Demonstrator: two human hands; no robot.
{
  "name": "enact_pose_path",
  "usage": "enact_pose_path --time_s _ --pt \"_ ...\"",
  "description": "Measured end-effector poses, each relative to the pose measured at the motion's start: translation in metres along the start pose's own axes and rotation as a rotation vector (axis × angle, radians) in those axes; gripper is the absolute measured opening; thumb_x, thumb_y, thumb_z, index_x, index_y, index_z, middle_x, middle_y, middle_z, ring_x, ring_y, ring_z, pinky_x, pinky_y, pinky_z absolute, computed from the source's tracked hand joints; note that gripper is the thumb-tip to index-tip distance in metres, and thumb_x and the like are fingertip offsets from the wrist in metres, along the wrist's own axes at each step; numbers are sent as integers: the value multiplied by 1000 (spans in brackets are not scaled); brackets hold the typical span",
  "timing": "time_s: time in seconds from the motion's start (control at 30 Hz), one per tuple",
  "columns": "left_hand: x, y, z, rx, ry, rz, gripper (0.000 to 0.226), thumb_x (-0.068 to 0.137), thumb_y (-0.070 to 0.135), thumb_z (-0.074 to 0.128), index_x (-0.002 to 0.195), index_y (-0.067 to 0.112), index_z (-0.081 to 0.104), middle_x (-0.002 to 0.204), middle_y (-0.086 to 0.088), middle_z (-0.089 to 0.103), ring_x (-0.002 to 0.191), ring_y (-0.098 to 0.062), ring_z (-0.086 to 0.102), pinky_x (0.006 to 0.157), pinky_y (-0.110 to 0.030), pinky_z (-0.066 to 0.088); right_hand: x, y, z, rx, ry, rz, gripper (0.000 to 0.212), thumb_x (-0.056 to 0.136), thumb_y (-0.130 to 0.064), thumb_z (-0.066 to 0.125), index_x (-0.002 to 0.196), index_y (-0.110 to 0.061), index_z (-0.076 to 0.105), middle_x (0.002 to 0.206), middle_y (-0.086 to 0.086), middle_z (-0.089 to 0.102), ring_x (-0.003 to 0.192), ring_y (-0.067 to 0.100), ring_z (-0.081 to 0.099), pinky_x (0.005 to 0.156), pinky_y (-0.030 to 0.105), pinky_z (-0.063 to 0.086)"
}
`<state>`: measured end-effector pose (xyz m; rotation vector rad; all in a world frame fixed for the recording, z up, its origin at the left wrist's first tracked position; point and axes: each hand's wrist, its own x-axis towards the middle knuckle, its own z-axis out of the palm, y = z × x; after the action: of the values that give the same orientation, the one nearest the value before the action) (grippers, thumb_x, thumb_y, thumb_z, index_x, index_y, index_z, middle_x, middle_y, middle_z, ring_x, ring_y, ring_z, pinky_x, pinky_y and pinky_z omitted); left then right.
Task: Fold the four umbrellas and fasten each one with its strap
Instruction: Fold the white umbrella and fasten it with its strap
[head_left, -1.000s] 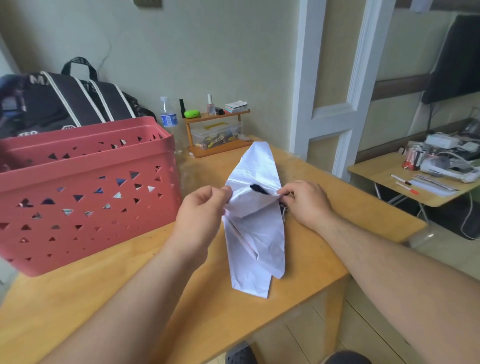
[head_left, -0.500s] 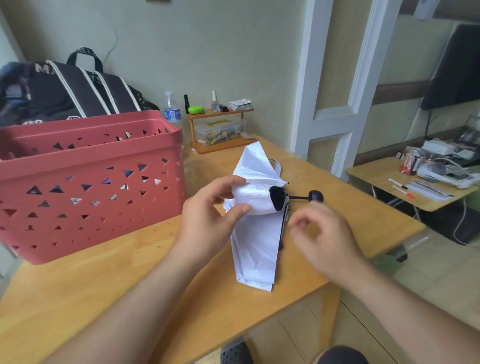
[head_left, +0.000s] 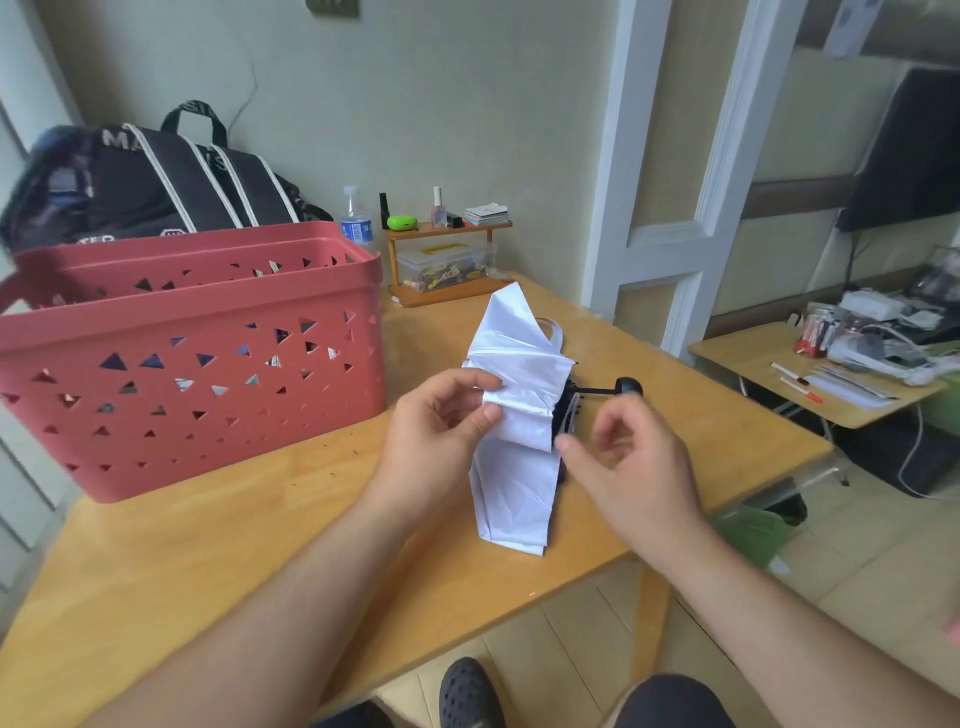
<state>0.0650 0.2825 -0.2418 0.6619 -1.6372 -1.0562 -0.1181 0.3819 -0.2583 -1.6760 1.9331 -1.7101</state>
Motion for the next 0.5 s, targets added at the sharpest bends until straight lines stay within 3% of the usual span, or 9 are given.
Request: enact_pose_path --time_s 0.1,0.13,0.23,0.33,0.43,0.5 --pt "-4 -1 4 1 -3 20 26 94 1 73 103 25 73 92 14 75 89 -8 69 84 -23 52 12 -14 7 90 -167 82 59 76 -24 90 119 -41 53 103 -13 62 97 6 60 83 18 49" --pt "-5 -2 4 -4 -7 30 26 94 1 73 105 24 73 96 13 75 92 -8 70 86 -25 53 14 -15 11 114 -198 87 62 77 -22 89 123 -44 54 104 -12 64 98 5 61 84 17 50" --pt "-8 -12 -1 108 -73 87 48 88 6 82 123 34 67 116 18 72 108 -10 68 98 -28 53 19 -23 15 170 -139 133 33 83 -14 84 104 -36 71 91 -10 71 88 6 66 82 23 54" --pt "-11 -20 -5 390 -107 161 69 83 17 85 133 52 53 123 29 64 112 -5 64 95 -18 48 22 -26 14 193 -142 135 22 86 -10 82 91 -31 75 81 -19 70 77 2 63 75 17 50" --pt "-15 -21 0 465 -47 244 65 88 16 79 132 51 48 115 30 63 104 -1 63 85 -13 46 20 -27 12 170 -174 111 20 85 -12 83 89 -31 76 78 -17 68 75 6 63 74 21 52" --pt "-17 -22 2 434 -51 259 62 92 10 73 135 46 46 100 21 66 93 -8 65 80 -22 51 19 -25 9 156 -186 124 21 85 -12 83 88 -32 76 81 -14 70 78 8 66 77 23 55"
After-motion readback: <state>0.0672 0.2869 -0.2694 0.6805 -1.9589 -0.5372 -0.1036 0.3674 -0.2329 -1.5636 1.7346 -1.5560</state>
